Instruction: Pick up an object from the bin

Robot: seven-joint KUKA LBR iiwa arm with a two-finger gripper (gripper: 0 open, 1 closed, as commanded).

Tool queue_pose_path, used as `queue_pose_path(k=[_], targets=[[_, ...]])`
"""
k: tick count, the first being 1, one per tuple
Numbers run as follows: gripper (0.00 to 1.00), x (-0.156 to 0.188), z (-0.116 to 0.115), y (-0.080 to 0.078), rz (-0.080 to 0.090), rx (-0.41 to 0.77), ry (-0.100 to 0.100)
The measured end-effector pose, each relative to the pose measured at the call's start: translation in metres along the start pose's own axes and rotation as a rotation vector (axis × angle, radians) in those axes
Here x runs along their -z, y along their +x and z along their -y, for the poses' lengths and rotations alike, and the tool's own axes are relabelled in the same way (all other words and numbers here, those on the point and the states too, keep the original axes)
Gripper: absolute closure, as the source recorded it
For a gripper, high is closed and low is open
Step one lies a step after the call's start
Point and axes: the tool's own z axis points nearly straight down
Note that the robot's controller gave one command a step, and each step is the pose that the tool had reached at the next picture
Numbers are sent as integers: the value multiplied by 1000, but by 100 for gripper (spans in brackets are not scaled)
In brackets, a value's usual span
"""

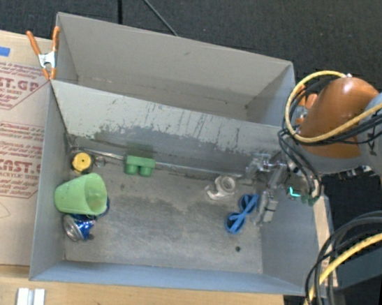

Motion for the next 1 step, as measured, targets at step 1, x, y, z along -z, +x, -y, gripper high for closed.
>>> queue_pose_path(k=[1], targets=[[0,-70,2,0,4,-115,-1]])
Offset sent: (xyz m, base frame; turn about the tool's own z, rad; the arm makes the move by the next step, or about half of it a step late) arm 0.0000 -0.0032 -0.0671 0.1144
